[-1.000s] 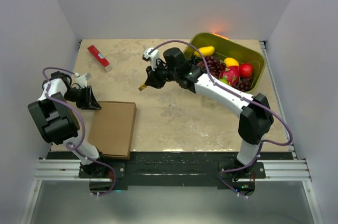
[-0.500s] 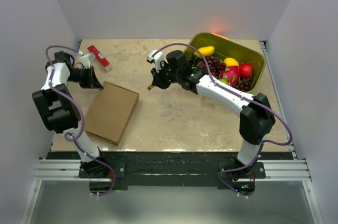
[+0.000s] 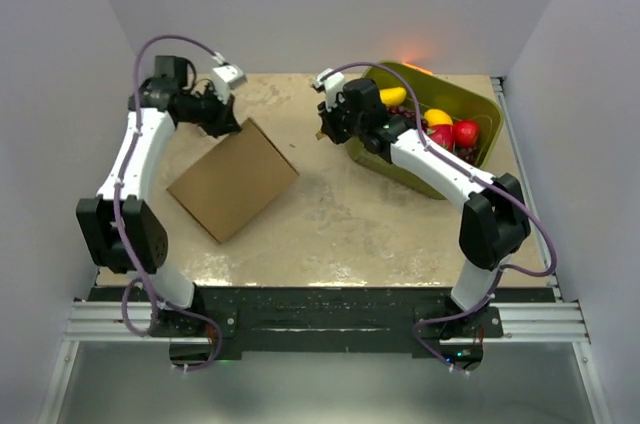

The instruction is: Unpack the express box

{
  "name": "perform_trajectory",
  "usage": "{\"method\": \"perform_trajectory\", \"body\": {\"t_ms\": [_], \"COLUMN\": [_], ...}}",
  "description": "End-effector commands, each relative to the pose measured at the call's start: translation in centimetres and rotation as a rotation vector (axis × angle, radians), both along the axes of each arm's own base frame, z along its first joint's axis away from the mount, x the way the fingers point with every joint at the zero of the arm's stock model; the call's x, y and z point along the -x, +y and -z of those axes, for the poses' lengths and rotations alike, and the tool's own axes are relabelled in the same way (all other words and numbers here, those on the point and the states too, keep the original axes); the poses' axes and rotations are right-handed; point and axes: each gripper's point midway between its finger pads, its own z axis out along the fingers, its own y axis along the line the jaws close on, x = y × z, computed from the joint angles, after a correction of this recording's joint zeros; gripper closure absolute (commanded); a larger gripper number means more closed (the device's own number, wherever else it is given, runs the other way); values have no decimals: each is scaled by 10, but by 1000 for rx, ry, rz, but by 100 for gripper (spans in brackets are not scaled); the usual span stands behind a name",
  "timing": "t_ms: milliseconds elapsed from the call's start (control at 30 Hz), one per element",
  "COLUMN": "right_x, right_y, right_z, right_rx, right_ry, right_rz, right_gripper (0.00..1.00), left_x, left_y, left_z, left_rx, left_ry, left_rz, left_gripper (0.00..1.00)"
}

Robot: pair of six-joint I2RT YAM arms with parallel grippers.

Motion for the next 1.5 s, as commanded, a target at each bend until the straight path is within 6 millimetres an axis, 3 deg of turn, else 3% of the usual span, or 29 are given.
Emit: {"method": "perform_trajectory", "body": {"t_ms": [0, 33, 100, 233, 333, 500, 633, 767, 1000, 1200, 1400, 1467], "right_x": [-11, -15, -18, -24, -26, -25, -22, -18, -11, -6, -7, -8], "right_y": [-12, -17, -23, -33, -34, -33, -36, -38, -42, -45, -42, -41], "right_z": [-61, -59, -58, -63, -66, -64, -66, -65, -66, -67, -68, -69], "right_rx": [-98, -99, -113, -114, -119, -123, -123, -119, -115, -113, -115, -120], "right_ry": [-123, -118, -108, -121, -128, -120, -123, -120, -126, -129, -127, -127], "right_rz": [75, 91, 114, 133, 132, 130, 128, 128, 121, 118, 107, 106], "right_gripper": [100, 100, 100, 100, 100, 100, 100, 100, 100, 100, 100, 100], "left_x": [20, 26, 35, 58, 75, 92, 93, 92, 107, 119, 125, 128], "left_y": [-46, -51, -65, -72, -83, -106, -105, -90, -95, -98, -103, -108], "left_z": [-45, -57, -58, -72, -63, -26, -21, -12, 3, 15, 13, 11], "left_rx": [-146, -160, -190, -216, -244, -355, -435, -517, -461, -424, -355, -325], "left_ry": [-295, -347, -389, -502, -556, -609, -675, -734, -677, -606, -559, -549], "left_rz": [125, 137, 163, 168, 186, 256, 242, 160, 181, 211, 190, 197], "left_gripper": [100, 100, 100, 100, 100, 100, 100, 100, 100, 53, 29, 26]}}
